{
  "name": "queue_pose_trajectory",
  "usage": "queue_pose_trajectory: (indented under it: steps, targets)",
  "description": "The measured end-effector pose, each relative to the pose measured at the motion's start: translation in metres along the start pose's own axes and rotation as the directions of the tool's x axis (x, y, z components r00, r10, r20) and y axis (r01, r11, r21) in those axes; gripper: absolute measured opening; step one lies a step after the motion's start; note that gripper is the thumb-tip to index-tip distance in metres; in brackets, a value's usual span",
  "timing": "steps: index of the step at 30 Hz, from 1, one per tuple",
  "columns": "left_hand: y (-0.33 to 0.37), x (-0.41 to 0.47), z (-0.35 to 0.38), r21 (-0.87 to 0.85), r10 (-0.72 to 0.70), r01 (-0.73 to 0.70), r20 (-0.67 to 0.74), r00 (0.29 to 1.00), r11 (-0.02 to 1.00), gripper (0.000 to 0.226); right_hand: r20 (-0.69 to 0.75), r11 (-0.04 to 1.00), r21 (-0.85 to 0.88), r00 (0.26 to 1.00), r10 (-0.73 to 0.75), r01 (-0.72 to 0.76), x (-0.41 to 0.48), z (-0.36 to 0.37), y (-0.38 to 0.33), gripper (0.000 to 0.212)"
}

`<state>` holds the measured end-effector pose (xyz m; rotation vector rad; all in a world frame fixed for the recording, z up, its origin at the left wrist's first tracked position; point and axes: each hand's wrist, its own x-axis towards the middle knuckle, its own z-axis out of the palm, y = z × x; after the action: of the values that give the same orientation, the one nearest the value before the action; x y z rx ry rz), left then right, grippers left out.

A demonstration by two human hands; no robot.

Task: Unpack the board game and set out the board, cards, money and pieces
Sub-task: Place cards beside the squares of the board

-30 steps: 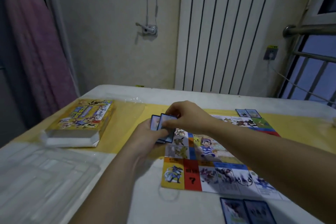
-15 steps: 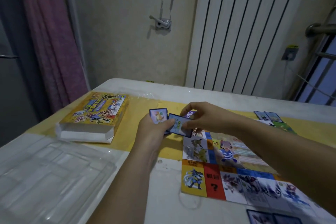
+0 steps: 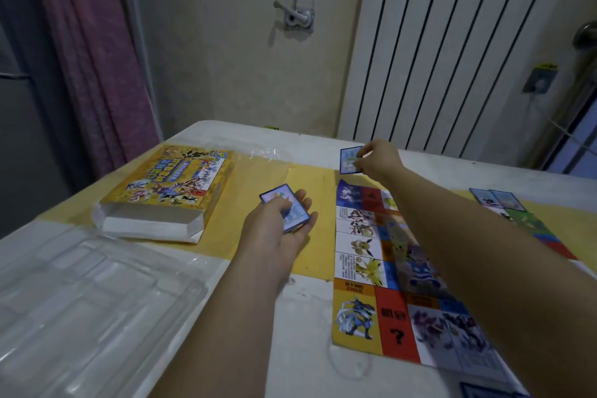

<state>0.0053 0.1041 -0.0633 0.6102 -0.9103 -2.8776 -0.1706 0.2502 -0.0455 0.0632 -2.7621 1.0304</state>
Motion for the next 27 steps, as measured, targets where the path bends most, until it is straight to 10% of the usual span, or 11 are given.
queue_pose_trajectory:
  steps: [19, 27]
  targets:
    - [-0.002, 0.003, -0.003, -0.003, -0.045, 0.046, 0.041, 0.998, 0.999, 0.028, 0.051, 0.966, -0.242, 0.995, -0.081, 0.091, 0.011, 0.029, 0.025, 0.034]
    - [-0.010, -0.002, -0.001, 0.258, -0.018, -0.025, 0.161, 0.987, 0.966, 0.034, 0.229, 0.937, 0.096, 0.908, -0.350, 0.337, -0.048, -0.015, -0.026, 0.020]
